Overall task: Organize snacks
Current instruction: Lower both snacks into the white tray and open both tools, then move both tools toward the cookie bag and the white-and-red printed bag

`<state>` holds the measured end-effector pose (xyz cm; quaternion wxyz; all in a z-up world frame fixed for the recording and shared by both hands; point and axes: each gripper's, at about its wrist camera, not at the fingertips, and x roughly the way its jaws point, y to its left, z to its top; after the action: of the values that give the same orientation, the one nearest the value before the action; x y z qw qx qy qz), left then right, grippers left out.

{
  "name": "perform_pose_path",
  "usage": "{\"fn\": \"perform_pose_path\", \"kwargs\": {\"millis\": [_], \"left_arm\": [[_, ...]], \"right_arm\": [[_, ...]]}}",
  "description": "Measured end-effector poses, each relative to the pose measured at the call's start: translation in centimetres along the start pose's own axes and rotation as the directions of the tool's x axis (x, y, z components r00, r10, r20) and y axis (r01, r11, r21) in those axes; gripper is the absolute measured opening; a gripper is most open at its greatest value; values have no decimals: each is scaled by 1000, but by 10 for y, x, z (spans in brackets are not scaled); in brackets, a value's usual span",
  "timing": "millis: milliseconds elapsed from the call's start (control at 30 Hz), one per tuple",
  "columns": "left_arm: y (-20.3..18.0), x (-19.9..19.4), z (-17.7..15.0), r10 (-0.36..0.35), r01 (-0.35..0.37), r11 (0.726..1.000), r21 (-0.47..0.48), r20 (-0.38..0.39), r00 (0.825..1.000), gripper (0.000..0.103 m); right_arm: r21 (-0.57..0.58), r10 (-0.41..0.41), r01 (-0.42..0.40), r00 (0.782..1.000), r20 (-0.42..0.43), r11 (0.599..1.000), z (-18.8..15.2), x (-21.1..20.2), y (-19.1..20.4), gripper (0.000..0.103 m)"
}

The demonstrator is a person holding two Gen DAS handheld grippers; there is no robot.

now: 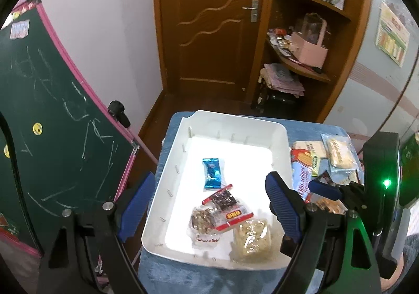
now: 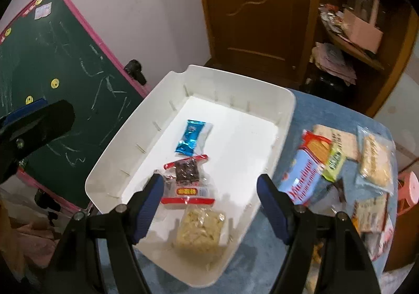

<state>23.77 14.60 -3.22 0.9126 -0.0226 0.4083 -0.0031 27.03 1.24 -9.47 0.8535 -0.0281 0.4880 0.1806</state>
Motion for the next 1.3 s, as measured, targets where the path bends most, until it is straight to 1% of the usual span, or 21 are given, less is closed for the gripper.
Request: {"fn": "perform_pose_path", "kwargs": {"millis": [167, 300, 433, 567, 700, 767, 833, 933, 1000, 1167, 1300], "left_arm": [[-17, -29, -9, -40, 40, 999, 26, 30, 999, 85], [-33, -56, -25, -83, 81, 996, 34, 54, 995, 85], [-53, -77, -44, -121, 118, 992, 48, 58, 991, 85], [-78, -93, -66, -169, 165, 984, 69, 47, 985, 85], [-109, -102, -90, -213, 209, 973, 99, 33, 976, 85], [-124, -101, -101, -231, 228, 967, 113, 14, 973, 85], [-140, -99, -112, -251, 250, 959, 131, -11, 968, 85], [-163, -92, -124, -260, 263, 951, 162, -40, 965, 85], [-177, -83, -129, -259, 267, 946, 184, -64, 964, 85], [-204, -58, -135, -264, 284, 937, 203, -122, 957, 85], [-217, -36, -137, -259, 284, 939, 193, -148, 955, 85]], "right_arm": [[6, -8, 8, 1000, 10, 1000, -20, -32, -6, 74], [22, 10, -11, 999, 42, 1000, -54, -68, -17, 74], [4, -23, 23, 996, 85, 1000, -85, -102, -27, 74], [3, -73, 73, 987, 140, 997, -117, -140, -46, 74], [50, -81, 73, 978, 192, 996, -153, -172, -80, 74], [70, -105, 92, 973, 207, 993, -167, -182, -95, 74], [87, -151, 135, 963, 222, 987, -183, -191, -112, 74], [104, -210, 191, 954, 214, 976, -201, -196, -135, 74], [127, -226, 203, 952, 204, 971, -210, -197, -153, 74], [186, -241, 209, 955, 172, 960, -225, -189, -191, 74], [229, -245, 207, 957, 154, 951, -227, -177, -214, 74]]}}
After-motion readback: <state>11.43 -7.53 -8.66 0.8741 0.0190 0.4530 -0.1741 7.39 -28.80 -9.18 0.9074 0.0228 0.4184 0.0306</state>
